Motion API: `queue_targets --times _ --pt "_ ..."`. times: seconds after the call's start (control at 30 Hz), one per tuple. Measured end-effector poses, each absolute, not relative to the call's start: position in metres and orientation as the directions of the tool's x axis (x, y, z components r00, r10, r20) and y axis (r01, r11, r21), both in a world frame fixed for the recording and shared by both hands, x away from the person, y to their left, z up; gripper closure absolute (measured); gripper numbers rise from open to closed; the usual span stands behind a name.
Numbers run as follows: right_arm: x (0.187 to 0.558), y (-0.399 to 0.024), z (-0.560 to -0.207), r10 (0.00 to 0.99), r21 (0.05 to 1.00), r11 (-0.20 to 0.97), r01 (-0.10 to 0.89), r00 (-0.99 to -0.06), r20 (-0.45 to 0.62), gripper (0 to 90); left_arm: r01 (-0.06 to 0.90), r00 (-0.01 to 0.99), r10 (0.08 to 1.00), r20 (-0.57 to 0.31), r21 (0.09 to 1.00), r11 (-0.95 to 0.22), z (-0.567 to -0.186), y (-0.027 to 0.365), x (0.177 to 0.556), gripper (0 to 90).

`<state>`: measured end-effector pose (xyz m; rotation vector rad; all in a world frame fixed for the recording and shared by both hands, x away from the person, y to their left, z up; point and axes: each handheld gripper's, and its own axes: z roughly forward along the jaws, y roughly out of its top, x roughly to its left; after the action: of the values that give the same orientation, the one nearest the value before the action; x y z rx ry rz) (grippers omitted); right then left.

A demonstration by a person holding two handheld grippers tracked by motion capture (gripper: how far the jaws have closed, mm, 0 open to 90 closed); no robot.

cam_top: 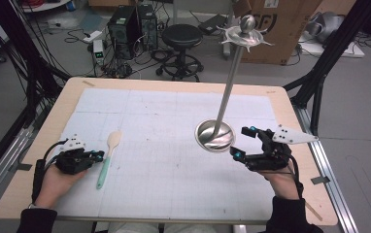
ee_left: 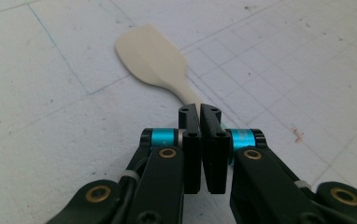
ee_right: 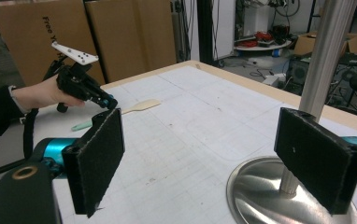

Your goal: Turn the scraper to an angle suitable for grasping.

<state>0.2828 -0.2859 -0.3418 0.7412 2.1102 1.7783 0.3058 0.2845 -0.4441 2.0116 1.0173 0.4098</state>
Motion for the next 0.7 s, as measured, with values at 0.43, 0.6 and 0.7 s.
queue_targets --times 0.43,0.6,0.7 --pt "0.282 -0.288 -0.346 0.57 0.968 0.112 0.224 -0.813 0.122 15.0 0.576 0.638 0.757 -0.141 0.74 -0.347 -0.445 0.278 0.305 89.7" --pt "0.282 -0.283 -0.346 0.554 0.966 0.123 0.227 -0.823 0.122 15.0 0.582 0.652 0.74 -0.166 0.736 -0.347 -0.445 0.266 0.306 89.6" --pt "0.283 -0.284 -0.346 0.556 0.965 0.123 0.23 -0.822 0.125 15.0 0.574 0.666 0.726 -0.174 0.741 -0.349 -0.446 0.257 0.306 89.6"
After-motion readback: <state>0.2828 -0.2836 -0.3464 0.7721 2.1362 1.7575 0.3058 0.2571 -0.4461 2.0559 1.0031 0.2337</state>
